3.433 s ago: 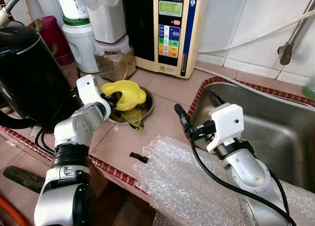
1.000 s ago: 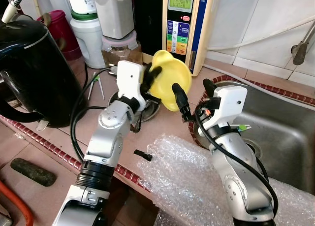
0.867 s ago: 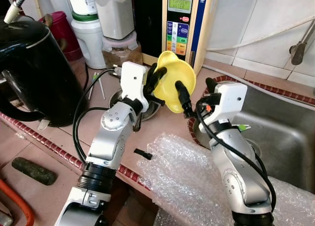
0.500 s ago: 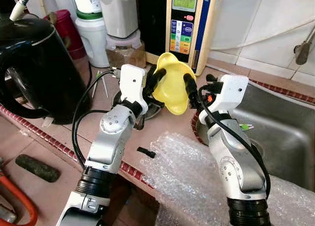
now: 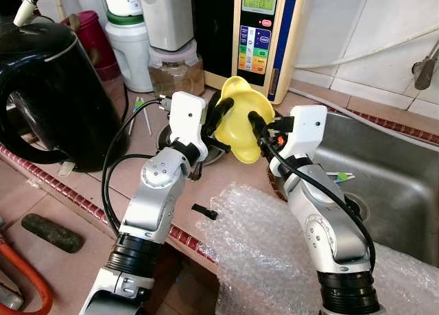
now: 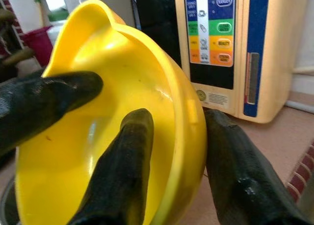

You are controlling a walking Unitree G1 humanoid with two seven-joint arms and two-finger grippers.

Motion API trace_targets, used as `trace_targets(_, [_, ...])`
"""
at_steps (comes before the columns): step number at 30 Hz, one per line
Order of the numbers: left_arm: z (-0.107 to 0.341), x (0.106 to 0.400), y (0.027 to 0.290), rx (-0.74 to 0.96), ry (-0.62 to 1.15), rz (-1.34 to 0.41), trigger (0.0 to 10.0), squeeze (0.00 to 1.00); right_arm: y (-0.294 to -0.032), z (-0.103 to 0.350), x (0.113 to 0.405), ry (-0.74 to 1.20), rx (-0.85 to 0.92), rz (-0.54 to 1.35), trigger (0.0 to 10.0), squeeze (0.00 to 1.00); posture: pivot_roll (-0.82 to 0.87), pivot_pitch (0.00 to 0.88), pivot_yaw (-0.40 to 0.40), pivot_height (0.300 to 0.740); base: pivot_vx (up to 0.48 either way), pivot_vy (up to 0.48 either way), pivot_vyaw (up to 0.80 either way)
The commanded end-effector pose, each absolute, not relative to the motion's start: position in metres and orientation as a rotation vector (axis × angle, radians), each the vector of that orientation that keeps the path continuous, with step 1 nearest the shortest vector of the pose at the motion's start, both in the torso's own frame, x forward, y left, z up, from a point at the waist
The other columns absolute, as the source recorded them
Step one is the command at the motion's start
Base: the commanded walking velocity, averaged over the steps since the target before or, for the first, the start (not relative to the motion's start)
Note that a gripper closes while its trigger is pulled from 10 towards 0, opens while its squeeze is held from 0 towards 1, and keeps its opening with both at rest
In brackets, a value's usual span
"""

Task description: Kitchen organization

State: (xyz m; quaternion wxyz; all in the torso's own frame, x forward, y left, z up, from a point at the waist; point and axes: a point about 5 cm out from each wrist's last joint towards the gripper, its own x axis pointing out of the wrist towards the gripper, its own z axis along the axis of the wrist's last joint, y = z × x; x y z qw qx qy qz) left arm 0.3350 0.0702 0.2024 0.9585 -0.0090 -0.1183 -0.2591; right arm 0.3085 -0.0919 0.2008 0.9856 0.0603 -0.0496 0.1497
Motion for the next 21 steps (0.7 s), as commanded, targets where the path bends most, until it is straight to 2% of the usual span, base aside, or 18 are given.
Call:
trace_targets(1, [0.211,0.332,0.068,-0.009,-0.283,-0.543,0.8,0.0,-0.088,0.194,0.309,-0.053,0.098,0.313,0.0,0.0,0.01,0.083,0.031,0.74,0.0,0.0,0.0])
trace_targets(9, [0.21,0.33,0.068,0.004,-0.29,-0.538,1.1,0.0,-0.096,0.186,0.308,0.001,0.09,0.278,0.0,0.0,0.02,0.108,0.001,0.74,0.0,0.0,0.0])
trace_targets(11, [0.211,0.33,0.069,0.005,-0.291,-0.533,1.5,0.0,-0.096,0.184,0.308,0.011,0.088,0.279,0.0,0.0,0.02,0.108,0.001,0.74,0.0,0.0,0.0])
trace_targets(12, [0.211,0.33,0.069,0.005,-0.291,-0.532,2.2,0.0,-0.096,0.183,0.308,0.016,0.087,0.28,0.0,0.0,0.02,0.109,-0.004,0.74,0.0,0.0,0.0])
trace_targets(14, [0.211,0.33,0.069,0.005,-0.292,-0.531,2.9,0.0,-0.097,0.183,0.308,0.02,0.084,0.28,0.0,0.0,0.03,0.107,-0.009,0.74,0.0,0.0,0.0])
trace_targets(15, [0.21,0.329,0.068,0.006,-0.291,-0.533,3.7,0.0,-0.097,0.183,0.308,0.021,0.084,0.28,0.0,0.0,0.03,0.107,-0.009,0.74,0.0,0.0,0.0])
trace_targets(16, [0.21,0.329,0.068,0.007,-0.291,-0.535,3.7,0.0,-0.097,0.183,0.308,0.022,0.084,0.281,0.0,0.0,0.03,0.107,-0.009,0.74,0.0,0.0,0.0])
trace_targets(17, [0.21,0.328,0.066,0.015,-0.289,-0.541,10.0,0.0,-0.097,0.182,0.308,0.024,0.082,0.277,0.0,0.0,0.03,0.107,-0.009,0.74,0.0,0.0,0.0])
trace_targets(19, [0.209,0.328,0.066,0.014,-0.288,-0.549,10.0,0.0,-0.098,0.182,0.309,0.025,0.081,0.274,0.0,0.0,0.03,0.107,-0.009,0.74,0.0,0.0,0.0])
trace_targets(20, [0.21,0.326,0.064,0.01,-0.293,-0.571,10.0,0.64,-0.099,0.182,0.309,0.027,0.083,0.265,0.0,0.0,0.03,0.109,-0.008,0.74,0.0,0.0,0.0])
trace_targets(21, [0.211,0.325,0.063,0.008,-0.297,-0.582,10.0,1.0,-0.1,0.182,0.309,0.029,0.083,0.259,0.0,0.0,0.03,0.109,-0.008,0.74,0.0,0.0,0.0])
